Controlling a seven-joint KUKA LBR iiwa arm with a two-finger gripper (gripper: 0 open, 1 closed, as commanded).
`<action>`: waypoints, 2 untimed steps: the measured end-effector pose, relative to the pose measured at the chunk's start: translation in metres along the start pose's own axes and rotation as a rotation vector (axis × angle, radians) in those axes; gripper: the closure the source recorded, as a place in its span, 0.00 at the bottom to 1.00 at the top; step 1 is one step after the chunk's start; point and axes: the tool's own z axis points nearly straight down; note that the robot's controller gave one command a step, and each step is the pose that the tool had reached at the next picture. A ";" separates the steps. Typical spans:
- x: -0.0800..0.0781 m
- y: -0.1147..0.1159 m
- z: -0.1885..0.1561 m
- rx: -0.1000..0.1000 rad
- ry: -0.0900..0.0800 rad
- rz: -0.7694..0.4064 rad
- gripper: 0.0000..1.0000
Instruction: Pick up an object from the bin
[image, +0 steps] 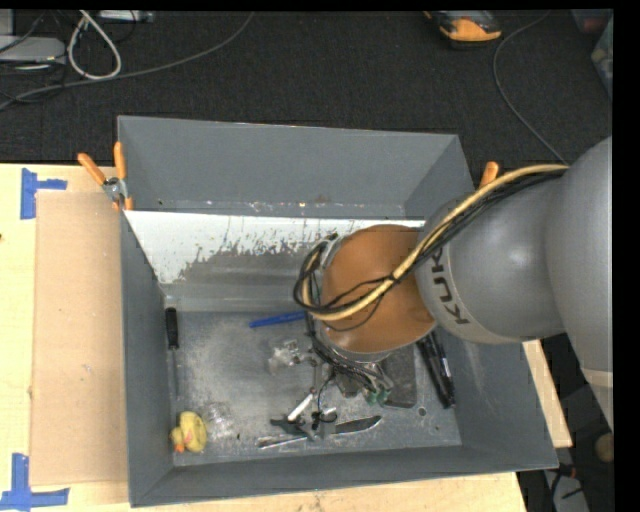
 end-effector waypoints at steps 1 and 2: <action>0.000 -0.026 0.000 -0.003 0.006 -0.288 0.00; -0.005 -0.077 0.031 -0.003 0.001 -0.285 0.00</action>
Offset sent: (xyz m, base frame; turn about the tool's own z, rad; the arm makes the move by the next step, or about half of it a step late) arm 0.0325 -0.0673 -0.0291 -0.2922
